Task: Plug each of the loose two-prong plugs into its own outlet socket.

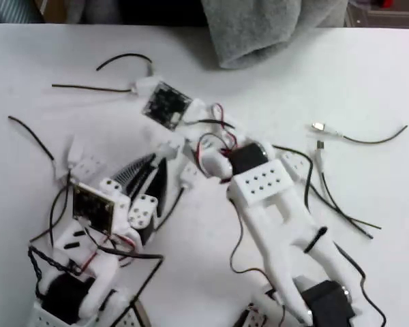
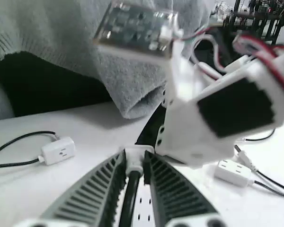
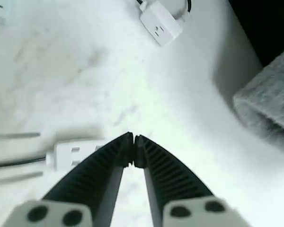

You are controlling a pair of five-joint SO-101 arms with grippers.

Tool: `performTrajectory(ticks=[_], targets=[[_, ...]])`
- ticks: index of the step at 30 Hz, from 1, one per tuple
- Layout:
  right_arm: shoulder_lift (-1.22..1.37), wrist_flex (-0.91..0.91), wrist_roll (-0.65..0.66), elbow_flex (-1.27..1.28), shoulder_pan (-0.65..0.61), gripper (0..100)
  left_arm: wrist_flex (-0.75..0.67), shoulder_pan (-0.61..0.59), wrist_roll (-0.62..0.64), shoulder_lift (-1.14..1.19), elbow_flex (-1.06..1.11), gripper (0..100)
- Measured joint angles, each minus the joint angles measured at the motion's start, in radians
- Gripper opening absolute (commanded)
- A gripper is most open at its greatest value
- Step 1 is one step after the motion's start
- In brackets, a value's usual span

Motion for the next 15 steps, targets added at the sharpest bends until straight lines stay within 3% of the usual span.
performTrajectory(ticks=[15], targets=[[-0.091, -0.002, 0.0, -0.002, 0.071, 1.8, 0.0, -0.008, 0.0, -0.002, 0.0, 2]])
